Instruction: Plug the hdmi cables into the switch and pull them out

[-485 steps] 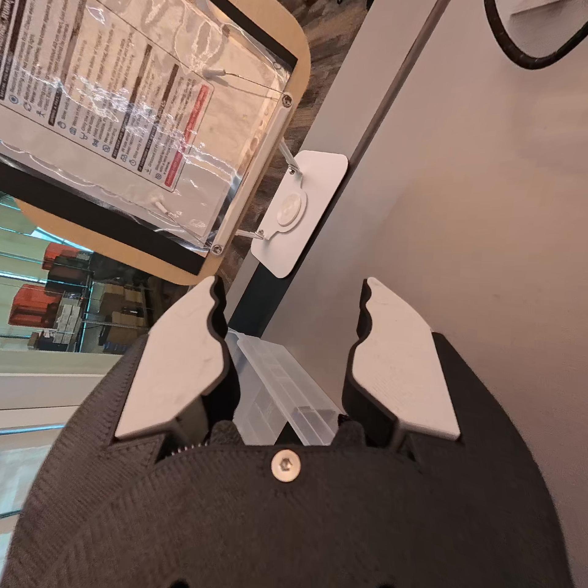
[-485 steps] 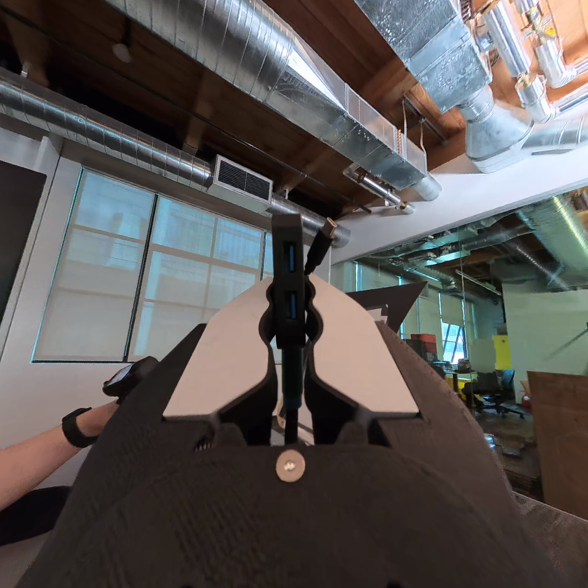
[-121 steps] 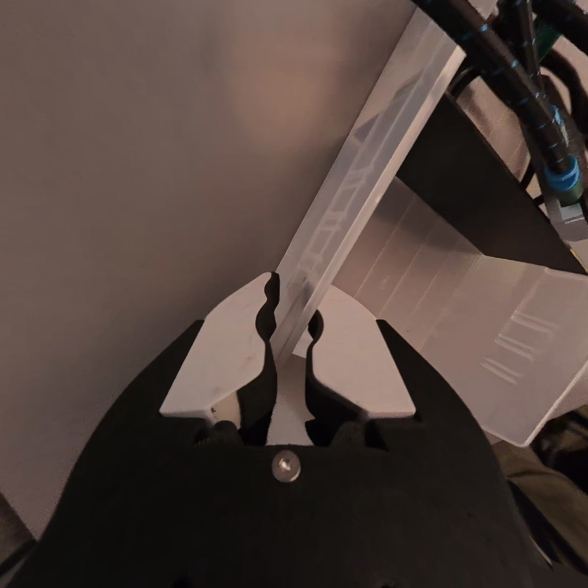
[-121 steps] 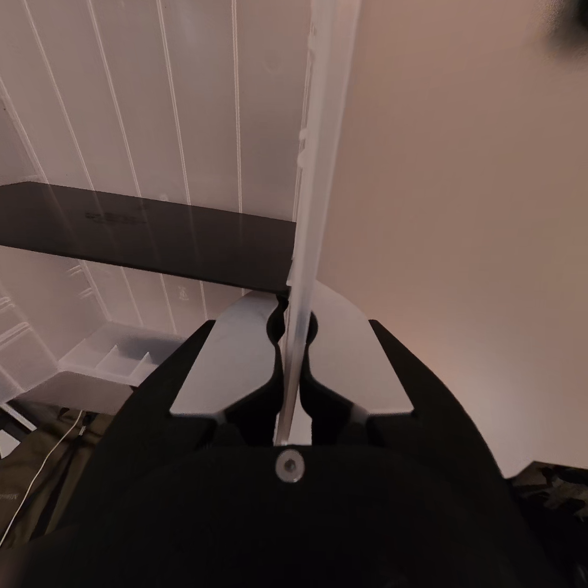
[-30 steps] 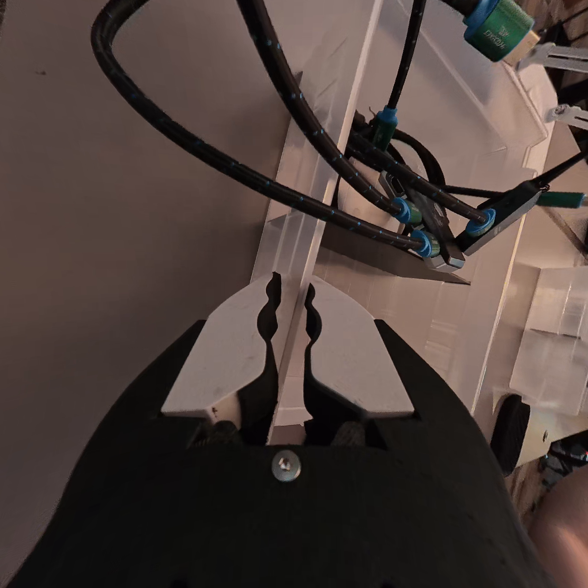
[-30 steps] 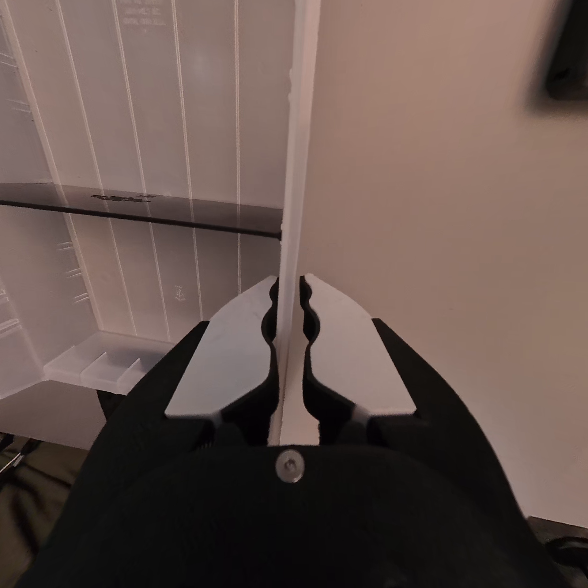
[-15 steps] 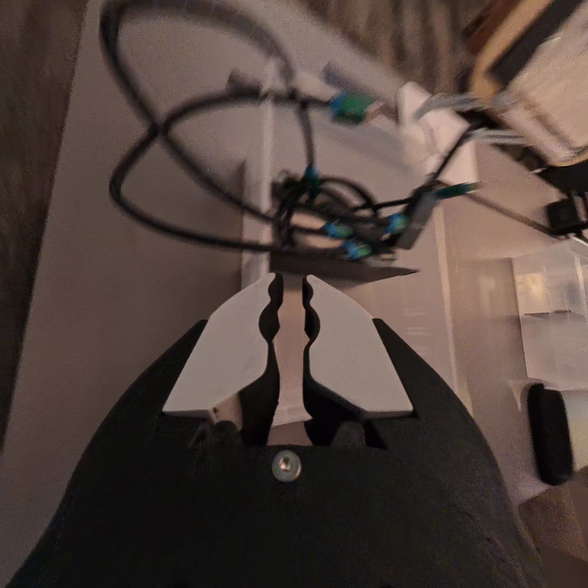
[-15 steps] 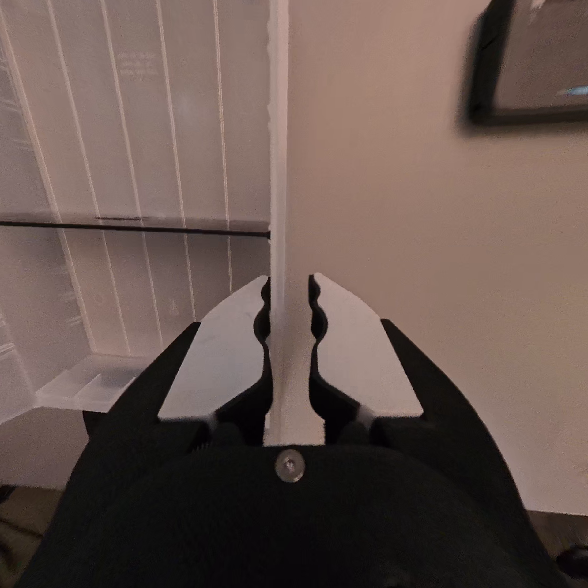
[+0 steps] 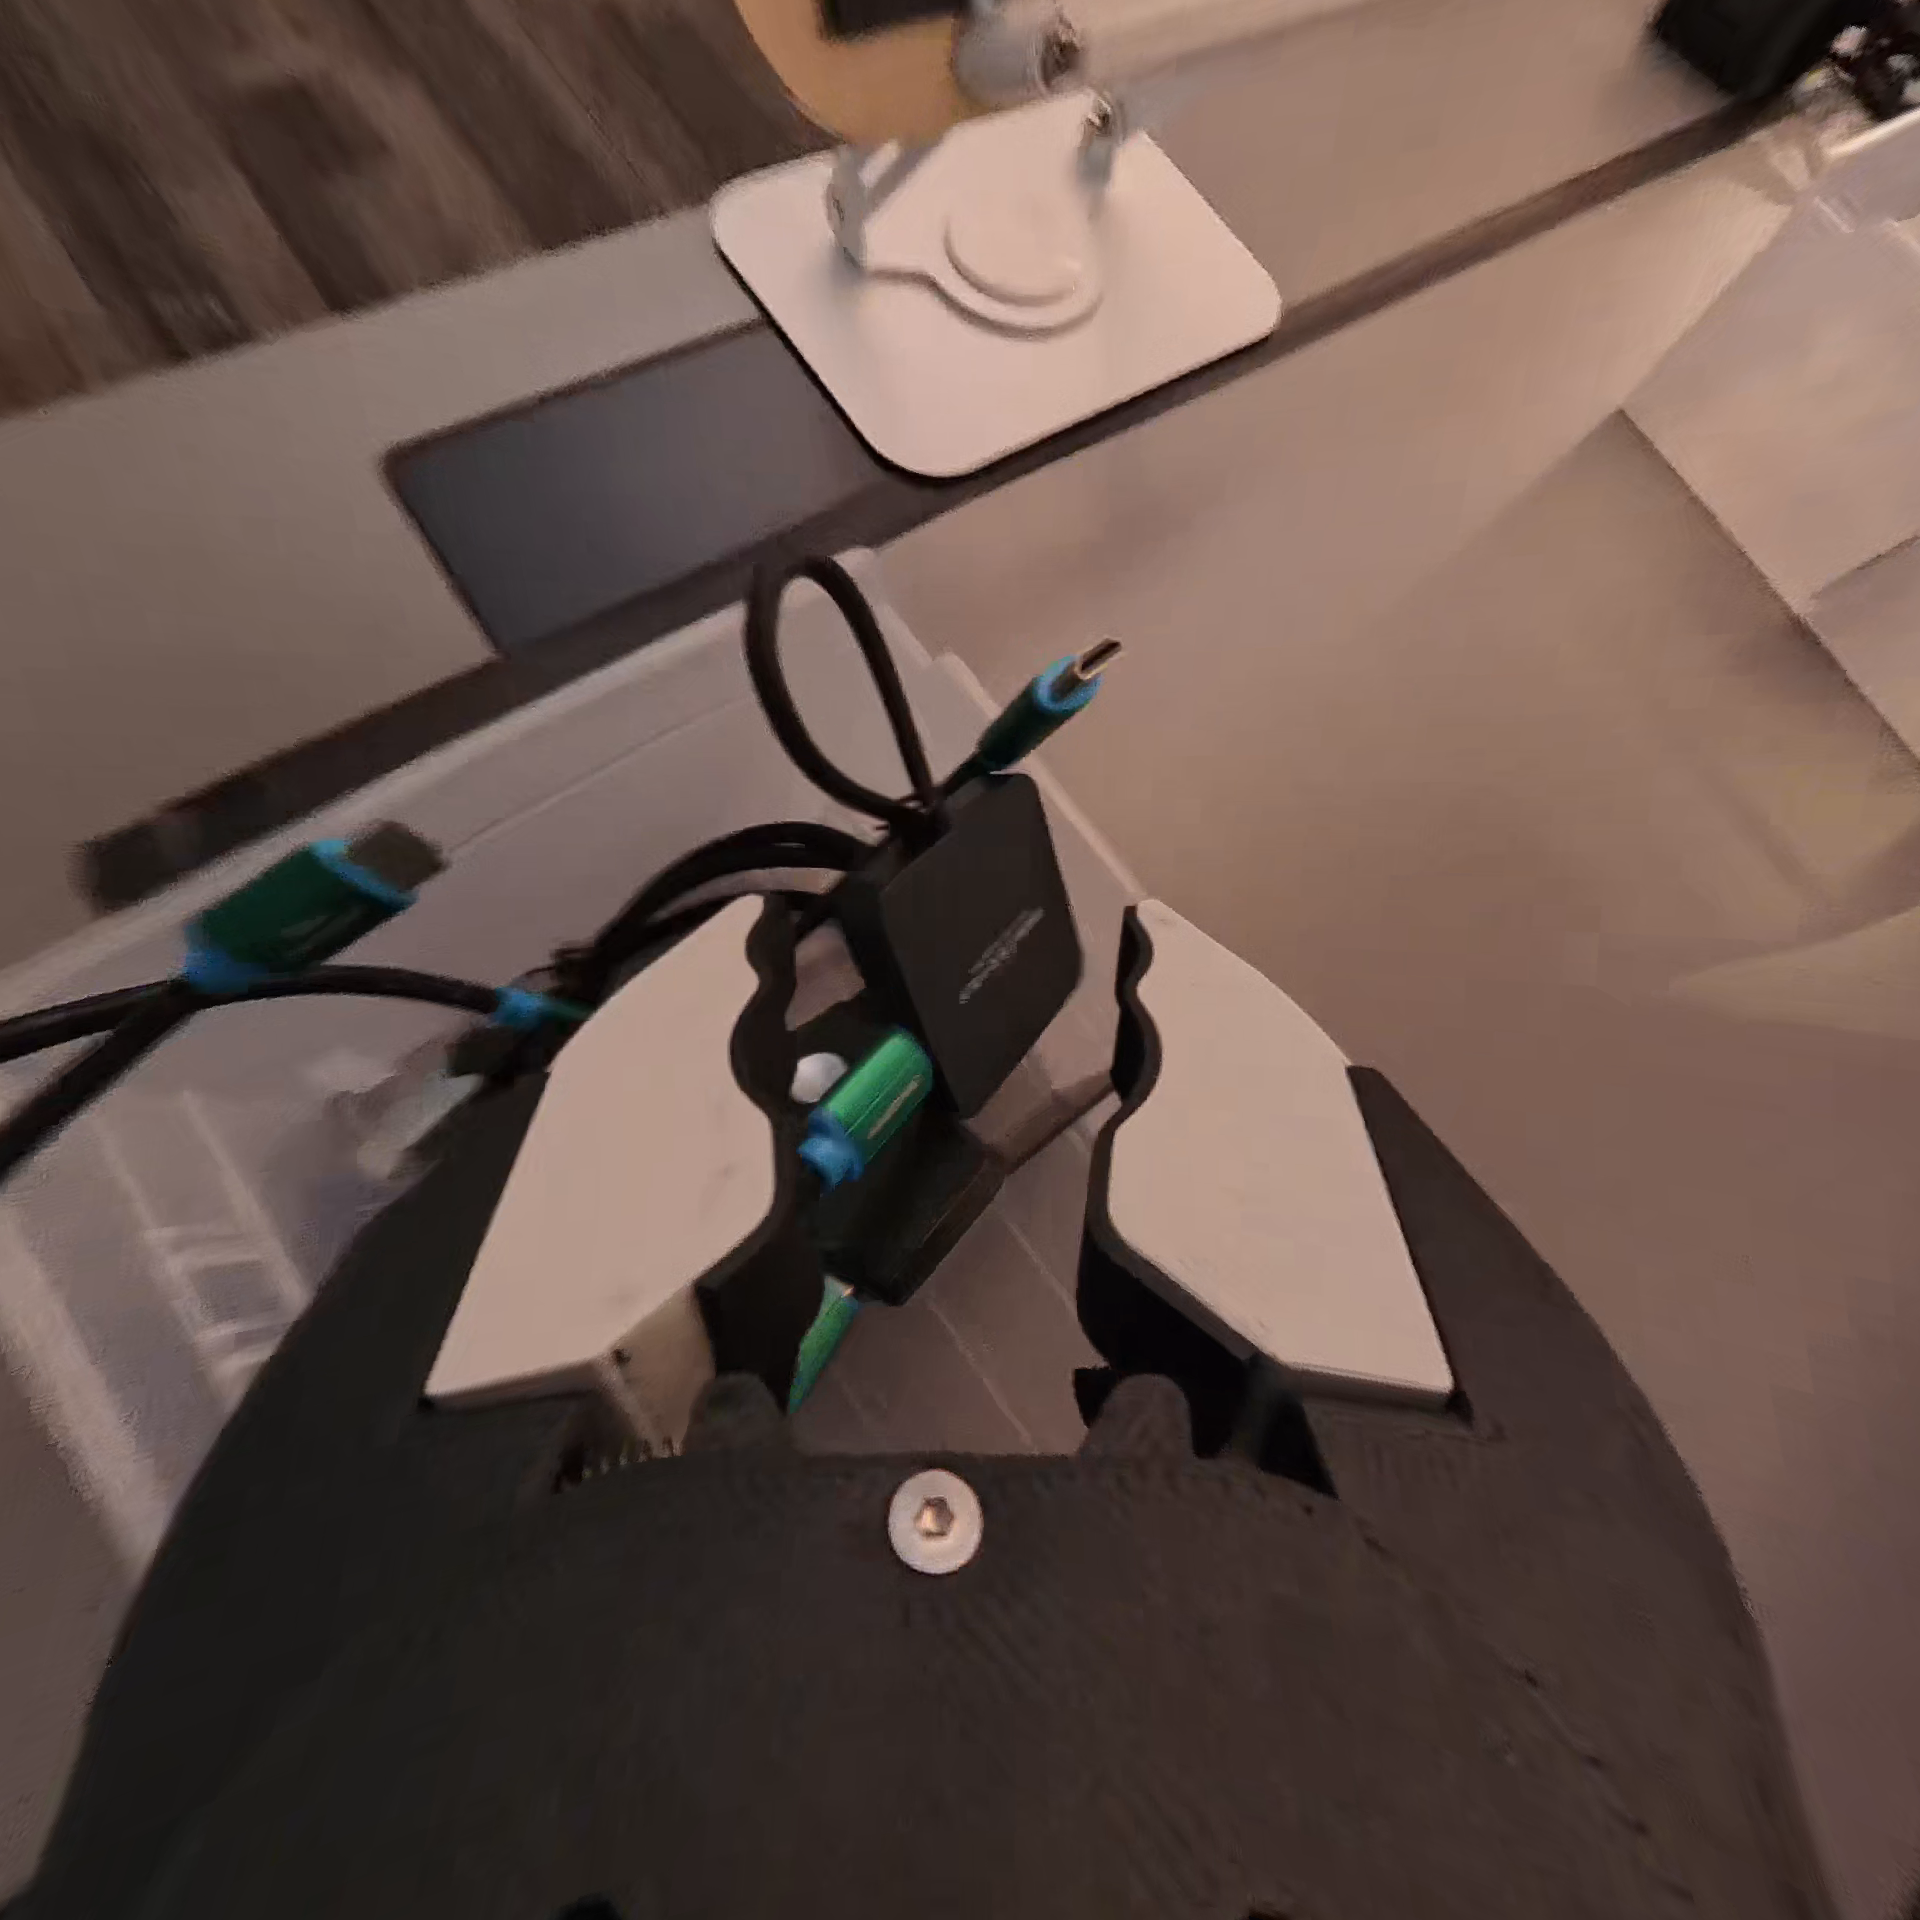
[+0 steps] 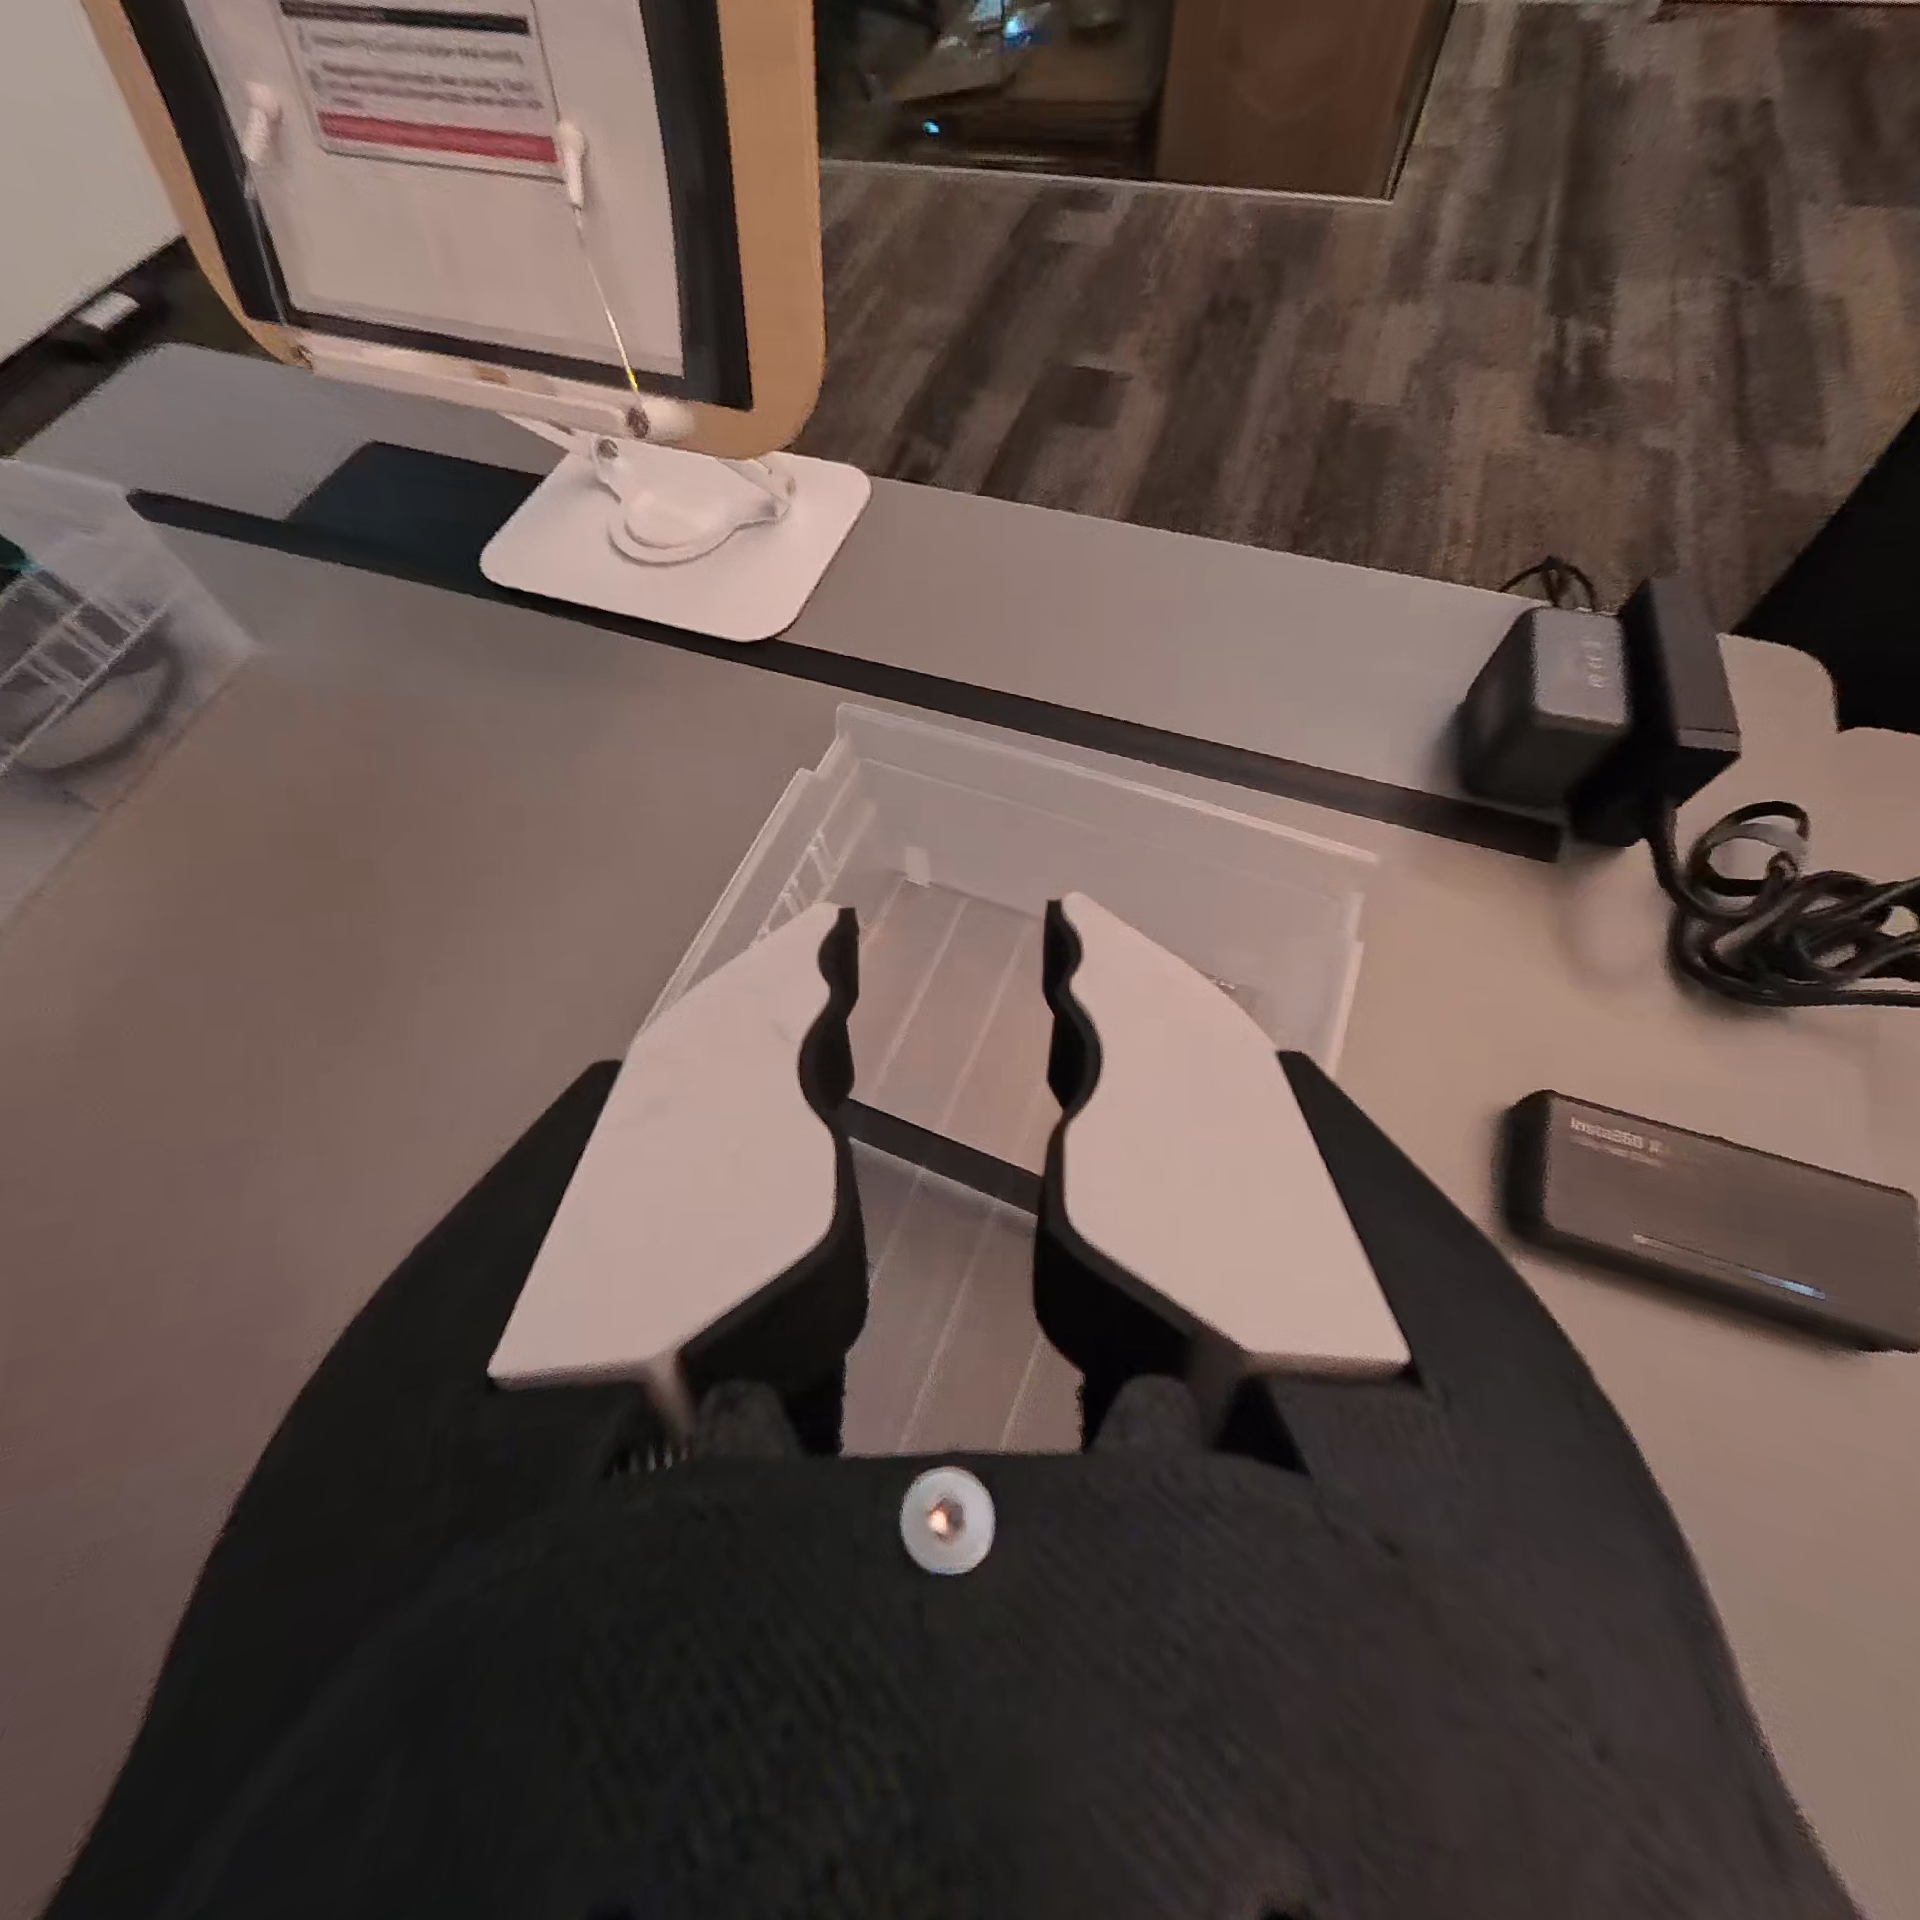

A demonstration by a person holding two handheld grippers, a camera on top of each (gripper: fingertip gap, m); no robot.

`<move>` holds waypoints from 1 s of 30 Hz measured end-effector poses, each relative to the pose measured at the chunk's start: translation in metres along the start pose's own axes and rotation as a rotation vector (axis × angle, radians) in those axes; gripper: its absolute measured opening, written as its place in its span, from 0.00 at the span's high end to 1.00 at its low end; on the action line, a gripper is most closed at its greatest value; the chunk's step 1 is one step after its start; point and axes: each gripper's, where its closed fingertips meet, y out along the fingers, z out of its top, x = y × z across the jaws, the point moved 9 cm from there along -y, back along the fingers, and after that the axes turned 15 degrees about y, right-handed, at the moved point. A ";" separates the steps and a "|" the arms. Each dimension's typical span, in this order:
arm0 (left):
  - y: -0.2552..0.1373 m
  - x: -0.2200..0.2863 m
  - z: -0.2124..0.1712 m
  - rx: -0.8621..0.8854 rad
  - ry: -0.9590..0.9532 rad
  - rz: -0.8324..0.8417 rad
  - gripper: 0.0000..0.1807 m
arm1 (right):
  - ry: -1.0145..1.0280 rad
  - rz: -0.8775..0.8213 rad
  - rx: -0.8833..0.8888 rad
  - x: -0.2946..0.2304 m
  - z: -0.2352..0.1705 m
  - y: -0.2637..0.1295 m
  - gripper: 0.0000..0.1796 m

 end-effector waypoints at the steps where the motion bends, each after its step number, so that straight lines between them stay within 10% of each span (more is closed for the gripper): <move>1: 0.006 -0.003 0.000 -0.013 -0.035 -0.052 0.68 | -0.014 -0.022 -0.001 0.000 0.002 0.000 0.81; 9: 0.017 -0.024 -0.005 -0.100 -0.052 0.072 0.69 | 0.021 0.174 0.091 -0.026 0.025 0.014 0.81; 19: 0.028 -0.006 -0.006 -0.128 -0.026 -0.167 0.87 | -0.002 0.332 0.065 -0.054 0.018 0.055 0.81; 30: -0.088 0.032 0.047 0.515 -0.021 -0.063 0.92 | -0.030 0.281 0.069 -0.055 0.013 0.061 0.81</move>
